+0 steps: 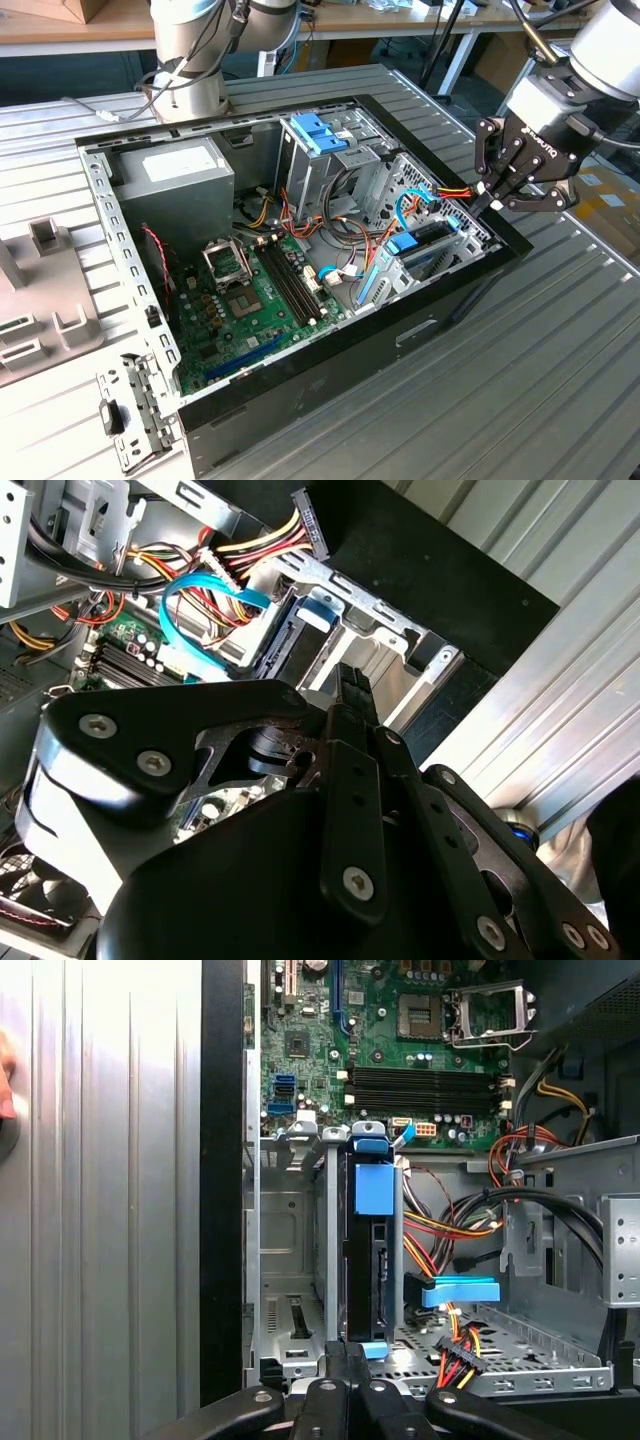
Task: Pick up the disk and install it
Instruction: 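Insert the disk into the insertion slot, then insert the first disk wire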
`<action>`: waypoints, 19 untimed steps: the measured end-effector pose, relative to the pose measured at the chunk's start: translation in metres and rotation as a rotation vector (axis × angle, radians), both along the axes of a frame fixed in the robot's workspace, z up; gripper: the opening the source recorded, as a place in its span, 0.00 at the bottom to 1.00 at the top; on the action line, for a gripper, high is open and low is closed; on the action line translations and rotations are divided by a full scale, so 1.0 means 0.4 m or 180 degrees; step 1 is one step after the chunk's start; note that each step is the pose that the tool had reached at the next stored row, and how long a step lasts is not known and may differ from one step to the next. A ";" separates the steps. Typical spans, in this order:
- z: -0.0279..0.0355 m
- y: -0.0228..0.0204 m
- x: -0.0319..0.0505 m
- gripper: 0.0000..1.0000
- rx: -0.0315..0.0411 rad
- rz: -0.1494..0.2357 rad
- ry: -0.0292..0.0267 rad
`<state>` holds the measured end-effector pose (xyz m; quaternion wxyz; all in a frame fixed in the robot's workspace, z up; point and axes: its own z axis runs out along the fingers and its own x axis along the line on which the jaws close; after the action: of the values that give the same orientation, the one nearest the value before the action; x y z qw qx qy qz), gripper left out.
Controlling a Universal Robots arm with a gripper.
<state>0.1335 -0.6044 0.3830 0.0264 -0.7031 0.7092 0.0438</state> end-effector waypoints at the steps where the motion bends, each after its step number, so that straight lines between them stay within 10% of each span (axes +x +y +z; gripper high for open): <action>1: 0.000 0.000 0.000 0.11 0.0000 0.0000 -0.0002; 19: 0.000 0.000 0.000 0.11 0.0000 0.0093 -0.0023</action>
<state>0.1335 -0.6045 0.3830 0.0284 -0.7136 0.6987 0.0416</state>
